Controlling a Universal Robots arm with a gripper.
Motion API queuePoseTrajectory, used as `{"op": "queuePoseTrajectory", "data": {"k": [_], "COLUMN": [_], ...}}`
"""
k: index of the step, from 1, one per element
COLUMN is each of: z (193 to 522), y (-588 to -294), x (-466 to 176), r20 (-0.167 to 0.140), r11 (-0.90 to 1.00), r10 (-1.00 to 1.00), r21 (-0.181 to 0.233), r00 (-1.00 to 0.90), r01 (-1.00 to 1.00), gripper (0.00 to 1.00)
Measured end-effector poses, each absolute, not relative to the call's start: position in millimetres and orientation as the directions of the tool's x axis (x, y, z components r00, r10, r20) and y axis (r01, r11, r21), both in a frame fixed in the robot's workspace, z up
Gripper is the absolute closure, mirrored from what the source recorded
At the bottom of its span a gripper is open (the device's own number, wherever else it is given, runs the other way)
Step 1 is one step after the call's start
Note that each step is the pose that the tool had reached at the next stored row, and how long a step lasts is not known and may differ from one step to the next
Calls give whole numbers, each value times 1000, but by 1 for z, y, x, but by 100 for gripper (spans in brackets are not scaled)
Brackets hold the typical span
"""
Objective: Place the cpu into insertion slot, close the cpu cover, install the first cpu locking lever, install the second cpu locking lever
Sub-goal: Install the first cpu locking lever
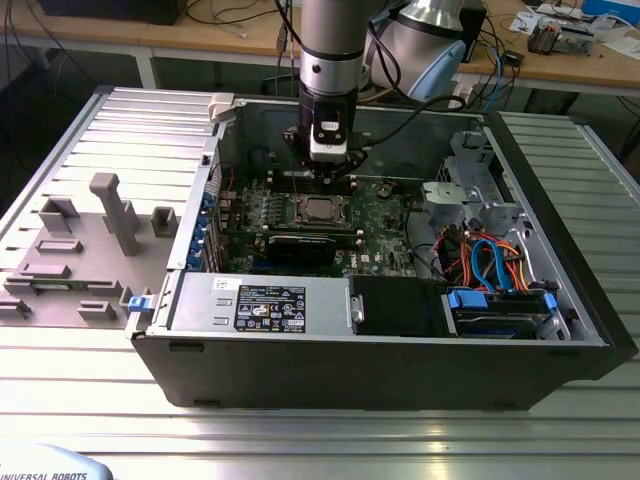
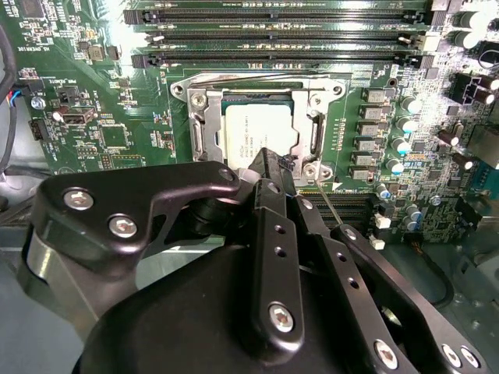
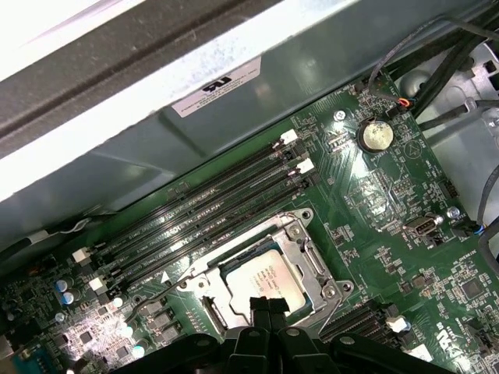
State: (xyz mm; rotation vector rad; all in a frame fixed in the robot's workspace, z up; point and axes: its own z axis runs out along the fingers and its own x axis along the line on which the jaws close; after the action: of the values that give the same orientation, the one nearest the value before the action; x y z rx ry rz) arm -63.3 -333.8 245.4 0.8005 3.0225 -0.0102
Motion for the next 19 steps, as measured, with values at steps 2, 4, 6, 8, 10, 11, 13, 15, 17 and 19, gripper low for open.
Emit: {"op": "queuePoseTrajectory", "data": {"k": [2,4,6,8,10,11,13,15,17,19], "z": [245,245,245,245,245,245,245,245,245,247], "y": [-334,-334,-334,-334,-334,-334,-334,-334,-334,-334], "x": [-63,-63,-63,-63,-63,-63,-63,-63,-63,-63], "r20": [-16,-16,-16,-16,-16,-16,-16,-16,-16,-16], "r11": [869,869,869,869,877,892,906,922,939,940], "r10": [495,495,494,494,480,452,422,386,343,341], "r21": [-3,-2,-3,-2,-3,-3,-3,-3,-3,-3], "r00": [-869,-869,-869,-869,-877,-892,-906,-922,-939,-940], "r01": [495,495,495,494,480,452,422,386,343,341], "gripper": [89,89,89,89,89,89,89,89,89,89]}}
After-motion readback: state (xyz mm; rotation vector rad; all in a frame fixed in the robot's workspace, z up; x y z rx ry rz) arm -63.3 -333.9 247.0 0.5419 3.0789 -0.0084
